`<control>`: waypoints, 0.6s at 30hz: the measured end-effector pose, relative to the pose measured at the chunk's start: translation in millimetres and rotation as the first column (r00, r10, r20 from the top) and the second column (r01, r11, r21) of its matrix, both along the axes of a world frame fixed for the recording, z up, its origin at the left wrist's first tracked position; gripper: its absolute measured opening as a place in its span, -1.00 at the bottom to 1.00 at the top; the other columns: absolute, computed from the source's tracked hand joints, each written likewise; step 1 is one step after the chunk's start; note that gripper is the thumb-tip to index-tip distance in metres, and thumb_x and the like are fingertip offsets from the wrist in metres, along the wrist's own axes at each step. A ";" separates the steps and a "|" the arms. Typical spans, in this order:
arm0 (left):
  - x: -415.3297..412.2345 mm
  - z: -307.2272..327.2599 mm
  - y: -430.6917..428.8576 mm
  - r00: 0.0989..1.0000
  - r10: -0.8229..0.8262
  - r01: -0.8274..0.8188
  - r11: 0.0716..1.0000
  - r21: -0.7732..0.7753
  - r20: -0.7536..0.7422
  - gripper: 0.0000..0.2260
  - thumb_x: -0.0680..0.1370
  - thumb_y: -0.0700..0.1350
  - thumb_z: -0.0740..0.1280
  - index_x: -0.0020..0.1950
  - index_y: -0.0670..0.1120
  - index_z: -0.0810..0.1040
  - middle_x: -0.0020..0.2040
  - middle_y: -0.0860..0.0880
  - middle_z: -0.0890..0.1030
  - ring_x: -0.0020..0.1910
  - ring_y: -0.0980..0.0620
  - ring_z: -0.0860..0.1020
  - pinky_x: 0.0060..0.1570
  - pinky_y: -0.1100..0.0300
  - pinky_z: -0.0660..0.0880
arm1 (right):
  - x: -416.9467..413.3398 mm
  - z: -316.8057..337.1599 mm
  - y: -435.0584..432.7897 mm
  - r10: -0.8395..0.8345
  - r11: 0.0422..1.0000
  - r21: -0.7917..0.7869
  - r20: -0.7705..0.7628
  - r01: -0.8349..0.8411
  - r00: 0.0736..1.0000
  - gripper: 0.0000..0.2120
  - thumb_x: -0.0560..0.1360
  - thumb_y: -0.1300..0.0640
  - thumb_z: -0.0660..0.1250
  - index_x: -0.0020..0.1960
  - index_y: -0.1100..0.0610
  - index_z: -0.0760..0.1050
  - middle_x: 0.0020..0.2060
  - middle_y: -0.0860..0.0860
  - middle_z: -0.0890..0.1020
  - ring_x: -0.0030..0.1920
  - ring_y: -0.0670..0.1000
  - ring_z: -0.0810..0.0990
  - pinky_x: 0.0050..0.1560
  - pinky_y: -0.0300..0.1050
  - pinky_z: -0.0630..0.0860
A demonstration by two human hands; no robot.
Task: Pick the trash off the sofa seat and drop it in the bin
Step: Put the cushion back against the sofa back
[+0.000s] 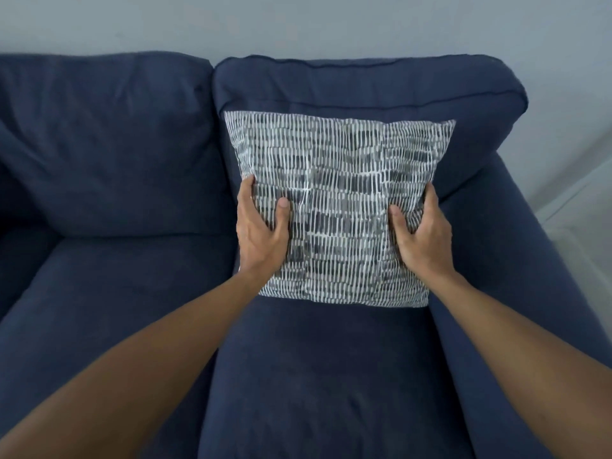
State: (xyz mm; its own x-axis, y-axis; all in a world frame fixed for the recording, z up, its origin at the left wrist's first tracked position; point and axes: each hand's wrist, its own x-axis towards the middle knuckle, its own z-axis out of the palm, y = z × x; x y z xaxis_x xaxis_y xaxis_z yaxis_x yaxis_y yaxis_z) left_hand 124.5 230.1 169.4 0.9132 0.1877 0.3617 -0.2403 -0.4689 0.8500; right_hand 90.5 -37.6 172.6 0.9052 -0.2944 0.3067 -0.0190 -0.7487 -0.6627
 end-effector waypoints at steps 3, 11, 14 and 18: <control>27.1 -14.9 -10.4 1.000 -0.021 0.021 1.000 -0.007 -0.008 -0.39 0.64 0.18 0.20 0.57 0.04 0.00 0.58 0.03 0.14 0.45 0.41 0.05 0.34 0.51 0.03 | 32.5 -19.1 -10.1 0.045 0.996 0.073 0.004 -0.045 0.999 -0.11 0.56 -0.41 0.09 0.62 0.15 -0.05 0.60 0.10 0.16 0.55 -0.04 0.14 0.43 -0.28 0.07; 74.7 -88.7 -24.4 0.991 -0.043 0.049 0.998 0.046 -0.130 -0.36 0.63 0.16 0.22 0.58 0.06 -0.04 0.52 0.16 0.09 0.38 0.54 -0.04 0.29 0.45 0.00 | 90.7 -92.1 -21.2 0.132 0.972 0.202 -0.028 -0.124 0.991 -0.18 0.60 -0.21 0.23 0.63 0.10 -0.11 0.52 -0.16 0.11 0.47 -0.30 0.01 0.37 -0.54 -0.03; 78.5 -107.6 -25.3 0.983 -0.028 0.040 0.997 0.061 -0.181 -0.35 0.62 0.13 0.25 0.58 0.05 -0.05 0.47 0.19 0.07 0.31 0.62 -0.07 0.33 0.27 0.03 | 93.0 -116.0 -24.6 0.134 0.966 0.235 -0.082 -0.111 0.988 -0.14 0.58 -0.25 0.23 0.63 0.12 -0.14 0.60 -0.03 0.10 0.46 -0.28 0.01 0.36 -0.49 -0.03; 72.7 -115.6 -25.5 0.983 -0.003 0.020 0.996 0.092 -0.182 -0.34 0.62 0.15 0.25 0.58 0.06 -0.03 0.45 0.23 0.06 0.31 0.64 -0.08 0.35 0.33 0.03 | 86.9 -129.3 -26.4 0.124 0.968 0.231 -0.097 -0.099 0.988 -0.13 0.57 -0.27 0.21 0.63 0.12 -0.13 0.61 0.03 0.08 0.47 -0.26 0.01 0.39 -0.42 -0.03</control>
